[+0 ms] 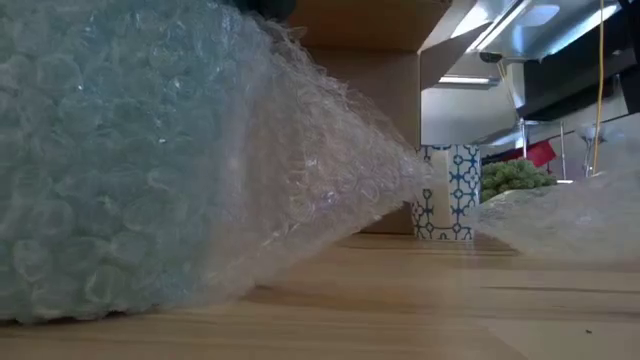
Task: Wrap mug
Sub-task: Wrap the green mug with bubble wrap
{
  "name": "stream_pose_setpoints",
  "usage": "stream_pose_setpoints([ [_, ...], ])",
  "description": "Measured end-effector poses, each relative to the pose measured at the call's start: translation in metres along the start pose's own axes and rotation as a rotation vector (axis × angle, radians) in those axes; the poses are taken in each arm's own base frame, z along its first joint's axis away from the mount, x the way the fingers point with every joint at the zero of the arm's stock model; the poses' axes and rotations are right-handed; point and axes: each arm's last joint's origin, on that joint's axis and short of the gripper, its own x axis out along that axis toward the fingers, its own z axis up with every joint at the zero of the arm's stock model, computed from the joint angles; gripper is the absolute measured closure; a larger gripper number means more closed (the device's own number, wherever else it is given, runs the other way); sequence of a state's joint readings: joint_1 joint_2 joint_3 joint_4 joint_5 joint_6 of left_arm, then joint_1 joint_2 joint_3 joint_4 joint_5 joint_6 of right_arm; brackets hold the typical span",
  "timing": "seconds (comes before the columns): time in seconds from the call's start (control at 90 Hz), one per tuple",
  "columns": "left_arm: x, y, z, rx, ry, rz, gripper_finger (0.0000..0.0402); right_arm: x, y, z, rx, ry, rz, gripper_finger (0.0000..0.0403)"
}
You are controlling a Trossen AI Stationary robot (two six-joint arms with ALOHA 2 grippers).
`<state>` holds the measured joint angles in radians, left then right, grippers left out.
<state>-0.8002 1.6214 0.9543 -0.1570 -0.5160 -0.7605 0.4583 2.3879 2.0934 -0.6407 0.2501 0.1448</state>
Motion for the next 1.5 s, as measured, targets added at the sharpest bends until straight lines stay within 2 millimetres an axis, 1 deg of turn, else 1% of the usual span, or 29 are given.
stream_pose_setpoints([
  [0.056,0.002,0.001,0.0,-0.01,0.004,0.005,0.0304,-0.008,0.0,0.002,-0.001,-0.004,0.01,0.0402],
  [0.233,0.001,0.002,0.001,-0.016,0.003,0.009,0.0304,-0.045,0.005,0.013,-0.007,-0.03,0.065,0.0402],
  [0.356,0.001,0.002,0.001,-0.015,0.0,0.013,0.0304,-0.052,0.016,0.019,-0.006,-0.105,0.087,0.0402],
  [0.456,0.001,0.002,0.002,-0.018,-0.004,0.019,0.0304,-0.039,0.021,0.02,0.004,-0.144,0.099,0.0402],
  [0.544,0.001,0.002,0.002,-0.013,-0.001,0.02,0.0304,-0.022,0.021,0.011,0.008,-0.097,0.072,0.0402],
  [0.667,0.001,0.003,0.0,-0.011,0.0,0.029,0.0304,-0.01,0.015,0.005,0.029,-0.055,0.044,0.0402],
  [0.789,0.001,0.001,0.002,-0.021,-0.013,0.018,0.0304,0.006,0.011,-0.005,0.03,0.014,0.045,0.0402],
  [0.933,0.001,0.001,0.002,-0.017,-0.011,0.015,0.0304,0.006,0.011,-0.007,0.022,0.041,0.047,0.0402],
  [1.0,0.001,0.002,0.002,-0.013,-0.012,0.017,0.0304,0.002,0.011,-0.006,0.016,0.058,0.053,0.0402],
  [1.089,0.001,0.002,0.002,-0.016,-0.008,0.02,0.0304,-0.01,0.013,0.002,0.004,0.071,0.063,0.0402],
  [1.211,0.001,0.002,0.002,-0.019,-0.006,0.018,0.0304,-0.031,0.016,0.019,-0.017,0.034,0.076,0.0402],
  [1.289,0.002,0.002,0.002,-0.019,-0.005,0.018,0.0304,-0.038,0.019,0.024,-0.036,0.003,0.086,0.0402],
  [1.378,0.001,0.002,0.002,-0.019,-0.005,0.018,0.0304,-0.036,0.022,0.025,-0.049,-0.024,0.093,0.0402],
  [1.5,0.001,0.002,0.002,-0.019,-0.005,0.018,0.0304,-0.022,0.021,0.016,-0.047,-0.009,0.086,0.0402],
])
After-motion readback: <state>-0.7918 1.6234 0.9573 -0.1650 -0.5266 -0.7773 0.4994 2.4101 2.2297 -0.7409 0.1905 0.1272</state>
